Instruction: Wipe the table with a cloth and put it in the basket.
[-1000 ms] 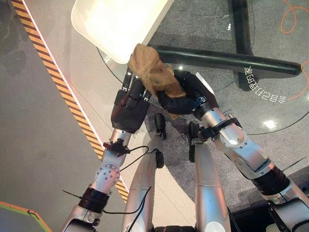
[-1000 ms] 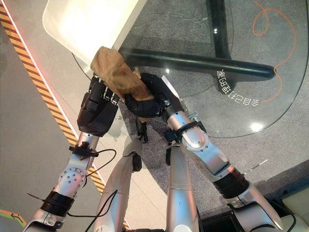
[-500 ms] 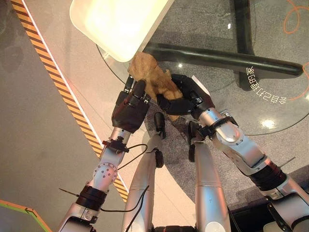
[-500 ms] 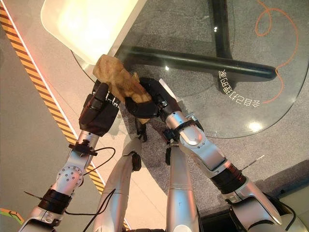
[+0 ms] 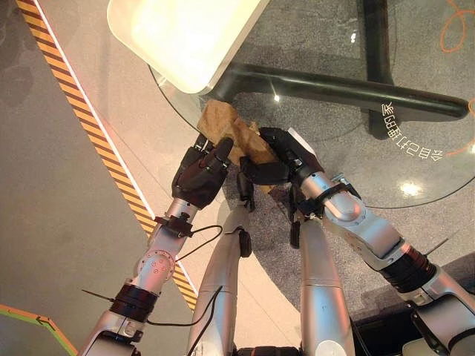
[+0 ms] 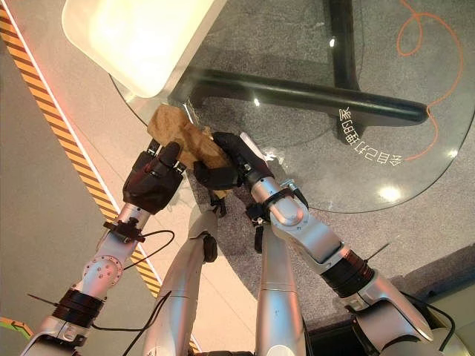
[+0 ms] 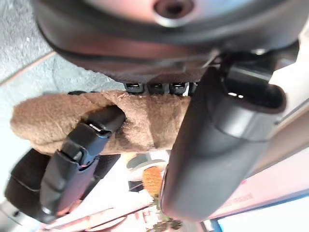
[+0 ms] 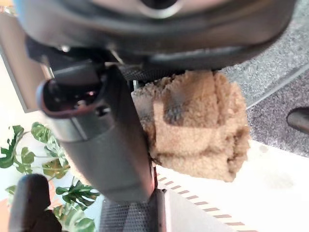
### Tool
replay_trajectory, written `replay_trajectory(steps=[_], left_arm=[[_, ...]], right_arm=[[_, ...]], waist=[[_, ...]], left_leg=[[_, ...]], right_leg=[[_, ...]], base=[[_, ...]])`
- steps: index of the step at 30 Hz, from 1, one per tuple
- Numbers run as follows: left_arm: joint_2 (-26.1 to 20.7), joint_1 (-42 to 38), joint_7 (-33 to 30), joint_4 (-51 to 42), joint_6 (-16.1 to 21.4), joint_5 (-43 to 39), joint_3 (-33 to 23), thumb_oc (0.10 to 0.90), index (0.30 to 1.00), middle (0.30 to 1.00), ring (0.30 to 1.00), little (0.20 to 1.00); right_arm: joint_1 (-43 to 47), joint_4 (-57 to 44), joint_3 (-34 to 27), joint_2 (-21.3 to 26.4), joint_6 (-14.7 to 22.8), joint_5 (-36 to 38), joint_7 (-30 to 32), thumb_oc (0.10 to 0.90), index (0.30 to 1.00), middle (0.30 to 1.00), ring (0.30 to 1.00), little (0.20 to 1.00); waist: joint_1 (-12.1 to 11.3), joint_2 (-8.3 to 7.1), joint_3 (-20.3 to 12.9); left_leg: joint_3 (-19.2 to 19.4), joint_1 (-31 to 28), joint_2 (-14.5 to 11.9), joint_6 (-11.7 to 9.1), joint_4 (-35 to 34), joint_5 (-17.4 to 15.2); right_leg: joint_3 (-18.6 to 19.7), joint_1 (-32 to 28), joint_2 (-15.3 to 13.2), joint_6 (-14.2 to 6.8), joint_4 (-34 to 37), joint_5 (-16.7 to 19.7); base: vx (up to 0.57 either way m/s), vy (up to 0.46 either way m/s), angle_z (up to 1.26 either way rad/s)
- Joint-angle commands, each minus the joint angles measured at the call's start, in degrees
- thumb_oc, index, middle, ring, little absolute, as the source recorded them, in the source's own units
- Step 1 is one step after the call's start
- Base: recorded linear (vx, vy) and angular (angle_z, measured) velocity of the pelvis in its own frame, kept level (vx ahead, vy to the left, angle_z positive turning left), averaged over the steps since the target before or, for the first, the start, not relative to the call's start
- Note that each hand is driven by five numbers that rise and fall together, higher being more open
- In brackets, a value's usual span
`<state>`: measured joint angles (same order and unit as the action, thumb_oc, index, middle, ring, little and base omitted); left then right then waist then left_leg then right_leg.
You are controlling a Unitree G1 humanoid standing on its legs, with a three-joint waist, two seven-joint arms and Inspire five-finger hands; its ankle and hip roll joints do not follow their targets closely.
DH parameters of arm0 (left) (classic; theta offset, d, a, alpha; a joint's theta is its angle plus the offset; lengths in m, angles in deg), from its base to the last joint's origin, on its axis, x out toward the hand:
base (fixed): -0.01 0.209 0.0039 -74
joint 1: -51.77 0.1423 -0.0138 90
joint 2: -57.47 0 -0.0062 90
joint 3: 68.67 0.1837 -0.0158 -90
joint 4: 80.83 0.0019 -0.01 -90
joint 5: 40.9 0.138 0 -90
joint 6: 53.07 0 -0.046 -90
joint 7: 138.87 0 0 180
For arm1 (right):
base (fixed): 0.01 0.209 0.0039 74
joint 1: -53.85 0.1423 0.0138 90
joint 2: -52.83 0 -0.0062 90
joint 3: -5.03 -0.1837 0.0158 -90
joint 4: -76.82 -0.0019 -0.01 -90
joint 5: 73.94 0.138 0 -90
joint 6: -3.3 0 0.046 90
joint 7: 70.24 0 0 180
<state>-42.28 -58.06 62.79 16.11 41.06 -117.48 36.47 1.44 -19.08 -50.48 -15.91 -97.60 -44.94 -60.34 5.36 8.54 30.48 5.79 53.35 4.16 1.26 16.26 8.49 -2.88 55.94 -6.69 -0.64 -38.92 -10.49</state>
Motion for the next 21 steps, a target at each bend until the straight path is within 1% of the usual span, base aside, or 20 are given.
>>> replay_trajectory(steps=[1, 7, 13, 14, 17, 20, 21], left_arm=[[4.91, -6.05, 6.49, -10.39, -5.1, 4.35, 12.39, 0.8, 0.9, 0.9, 0.9, 0.9], [5.63, -6.06, 5.06, -9.69, -4.63, 0.78, 11.78, 0.8, 0.9, 0.9, 0.9, 0.9], [6.0, -5.93, 4.22, -9.3, -4.74, 0.92, 11.66, 0.8, 0.9, 0.9, 0.9, 0.9], [6.46, -5.49, 4.4, -8.89, -4.36, 0.5, 11.3, 0.8, 0.9, 0.9, 0.9, 0.9], [7.17, -5.17, 5.06, -8.16, -3.47, -3.23, 10.5, 0.8, 0.9, 0.9, 0.9, 0.9], [7.8, -4.9, 5.89, -8.2, -2.78, -7.03, 9.64, 0.8, 0.9, 0.9, 0.9, 0.9], [7.91, -4.9, 5.97, -8.17, -2.33, -7.62, 9.51, 0.764, 0.869, 0.869, 0.869, 0.864]], right_arm=[[8.65, -9.63, 9.67, -5.91, 2.67, -2.25, -5.85, 0.1, 0.3, 0.3, 0.3, 0.2], [10.77, -9.63, 11.17, -5.64, 1.51, -4.04, -7.19, 0.1, 0.3, 0.3, 0.3, 0.2], [11.99, -9.24, 11.78, -5.36, 1.04, -5.23, -6.92, 0.1, 0.3, 0.3, 0.3, 0.2], [12.52, -8.94, 11.77, -5.26, 0.53, -6.29, -6.99, 0.1, 0.3, 0.3, 0.3, 0.2], [13.27, -8.26, 12.08, -4.94, 0.05, -8.45, -7.15, 0.1, 0.3, 0.3, 0.3, 0.2], [13.68, -8.09, 12.2, -4.63, -0.19, -8.22, -7.12, 0.1, 0.3, 0.3, 0.3, 0.2], [13.77, -8.03, 12.19, -4.69, -0.25, -8.11, -7.03, 0.1, 0.3, 0.3, 0.3, 0.2]], waist=[[0.56, 1.44, -0.68], [0.1, 1.32, -0.68], [-0.14, 1.3, -0.68], [-0.3, 1.26, -0.68], [-0.41, 1.1, -0.68], [-0.49, 1.05, -0.68], [-0.5, 1.03, -0.68]], left_leg=[[-0.86, -0.18, -0.77, -1.42, 9.56, -9.07], [-1.26, 0.01, -0.83, -1.43, 9.8, -9.14], [-1.54, 0.12, -0.79, -1.47, 9.64, -9.09], [-1.65, 0.22, -0.81, -1.49, 9.71, -9.07], [-1.81, 0.19, -0.75, -1.57, 9.73, -9.25], [-1.86, -0.04, -0.79, -1.66, 9.57, -9.27], [-1.87, -0.1, -0.79, -1.68, 9.54, -9.28]], right_leg=[[0.55, 0.14, -0.86, -2.93, 10.39, 8.61], [0.58, 0.33, -0.78, -2.88, 9.89, 8.4], [0.56, 0.45, -0.69, -2.88, 9.83, 8.31], [0.56, 0.63, -0.67, -2.87, 9.48, 8.26], [0.54, 0.59, -0.56, -2.92, 9.43, 8.11], [0.55, 0.38, -0.48, -2.93, 9.53, 8.03], [0.55, 0.33, -0.46, -2.93, 9.53, 8.01]], base=[[0.0, 0.0, 0.0], [0.0, -0.026, 0.04], [-0.01, -0.021, 0.05], [-0.01, -0.028, 0.03], [0.0, -0.011, 0.01], [0.0, 0.0, 0.0], [0.0, 0.0, 0.0]])
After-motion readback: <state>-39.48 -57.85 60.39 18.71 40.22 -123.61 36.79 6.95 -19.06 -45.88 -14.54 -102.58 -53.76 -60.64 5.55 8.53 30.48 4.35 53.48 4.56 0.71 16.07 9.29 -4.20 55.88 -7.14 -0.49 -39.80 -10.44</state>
